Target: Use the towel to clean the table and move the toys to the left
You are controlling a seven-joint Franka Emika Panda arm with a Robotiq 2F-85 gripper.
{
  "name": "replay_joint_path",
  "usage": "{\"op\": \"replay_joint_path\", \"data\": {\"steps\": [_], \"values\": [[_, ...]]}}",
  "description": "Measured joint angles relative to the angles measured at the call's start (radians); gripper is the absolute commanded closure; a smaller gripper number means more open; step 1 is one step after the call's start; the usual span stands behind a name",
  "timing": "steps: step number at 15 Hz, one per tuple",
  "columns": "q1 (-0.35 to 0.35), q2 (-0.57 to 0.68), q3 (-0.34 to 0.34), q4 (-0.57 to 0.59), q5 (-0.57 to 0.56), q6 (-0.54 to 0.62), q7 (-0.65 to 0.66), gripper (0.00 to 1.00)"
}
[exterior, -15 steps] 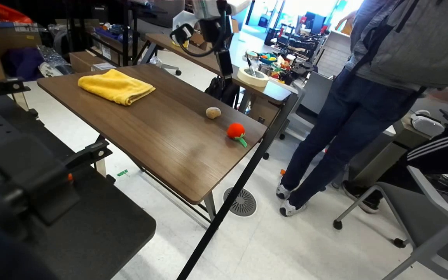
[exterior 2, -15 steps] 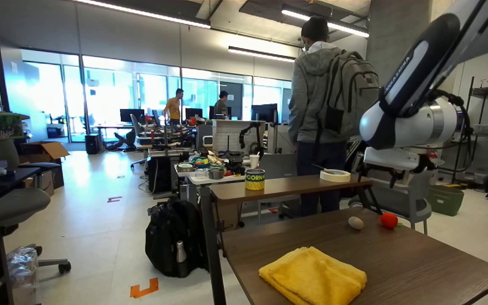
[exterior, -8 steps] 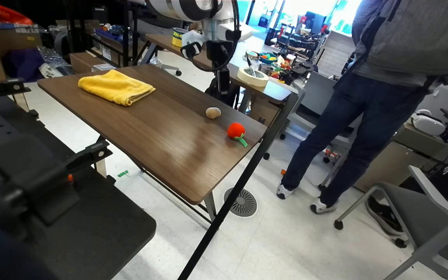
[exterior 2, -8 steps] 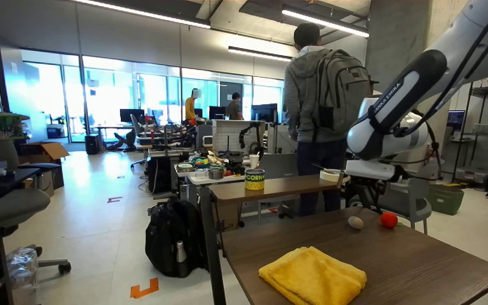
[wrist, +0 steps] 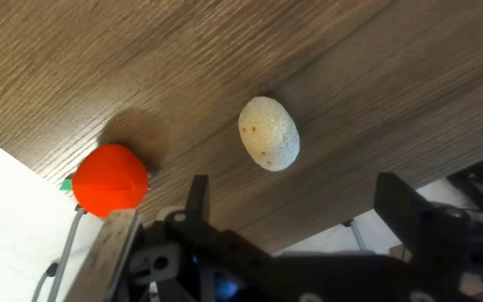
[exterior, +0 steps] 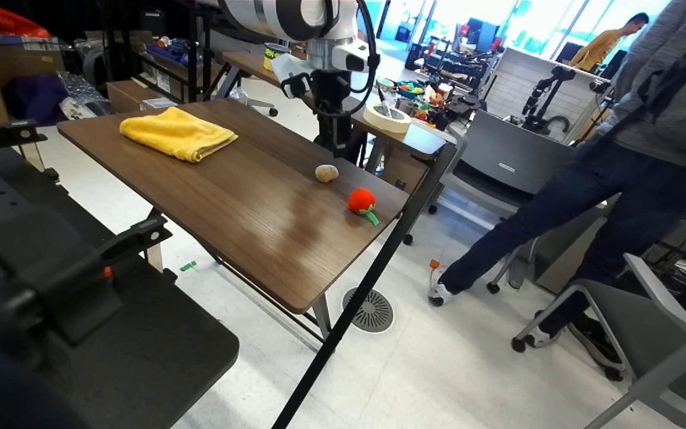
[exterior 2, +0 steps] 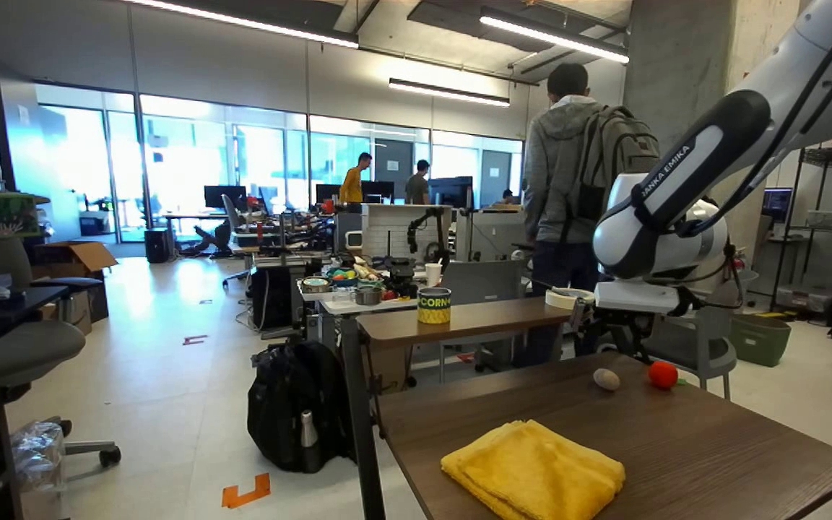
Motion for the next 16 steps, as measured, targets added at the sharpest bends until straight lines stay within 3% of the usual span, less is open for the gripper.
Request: {"op": "replay_joint_path", "data": {"steps": [2,8,16], "values": [[-0.046,0.005,0.049,0.013,-0.028,-0.004,-0.053,0.0],[-0.054,0.059,0.033,0.054,-0.052,0.005,0.037,0.0],[-0.133,0.126,0.033,0.133,-0.052,-0.057,0.046,0.0]]}}
